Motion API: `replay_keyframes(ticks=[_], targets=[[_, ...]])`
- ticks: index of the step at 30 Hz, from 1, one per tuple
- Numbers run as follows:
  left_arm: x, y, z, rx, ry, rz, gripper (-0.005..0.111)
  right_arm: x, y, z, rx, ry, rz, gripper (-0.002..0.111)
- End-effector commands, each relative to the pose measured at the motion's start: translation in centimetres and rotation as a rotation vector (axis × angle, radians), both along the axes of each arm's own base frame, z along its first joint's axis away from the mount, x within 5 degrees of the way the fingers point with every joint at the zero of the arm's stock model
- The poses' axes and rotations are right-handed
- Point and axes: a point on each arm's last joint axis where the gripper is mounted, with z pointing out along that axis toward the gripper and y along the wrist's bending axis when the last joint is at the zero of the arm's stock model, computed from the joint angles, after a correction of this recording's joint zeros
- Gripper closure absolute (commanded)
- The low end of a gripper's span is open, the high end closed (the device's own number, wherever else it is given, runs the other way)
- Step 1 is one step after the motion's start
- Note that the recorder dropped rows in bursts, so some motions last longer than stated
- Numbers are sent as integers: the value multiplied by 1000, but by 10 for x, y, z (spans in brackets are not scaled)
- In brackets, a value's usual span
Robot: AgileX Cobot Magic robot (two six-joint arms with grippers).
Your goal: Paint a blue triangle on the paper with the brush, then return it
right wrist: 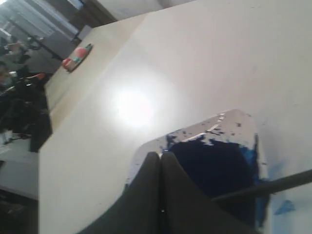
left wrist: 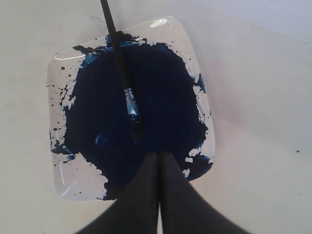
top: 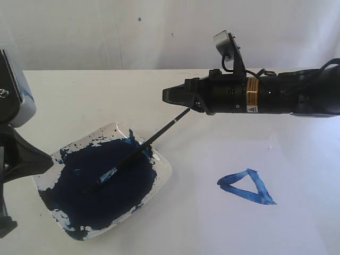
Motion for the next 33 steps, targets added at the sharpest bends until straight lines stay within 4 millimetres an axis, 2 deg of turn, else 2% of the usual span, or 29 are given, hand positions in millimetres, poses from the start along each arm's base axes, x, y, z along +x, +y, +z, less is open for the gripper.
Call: replay_keyframes(ticks=[1,23,27,32,33], targets=[[-1,1,0,-10,-10,4,107,5,-5,-3,-78,-44,-57,108],[-1,0,1,-15,-9,5,107,5,-5,-2,-75,-46,-55,108],[-1,0,1,-15,-9,5,107,0,-8,22,-79,-117,-80,108],[-1,0,1,-15,-9,5,107,-20,-20,78,-93,-300,-113,108],[-1,0,1,-15,-9,5,107,-30,-24,93,-108,-373,-97,108]])
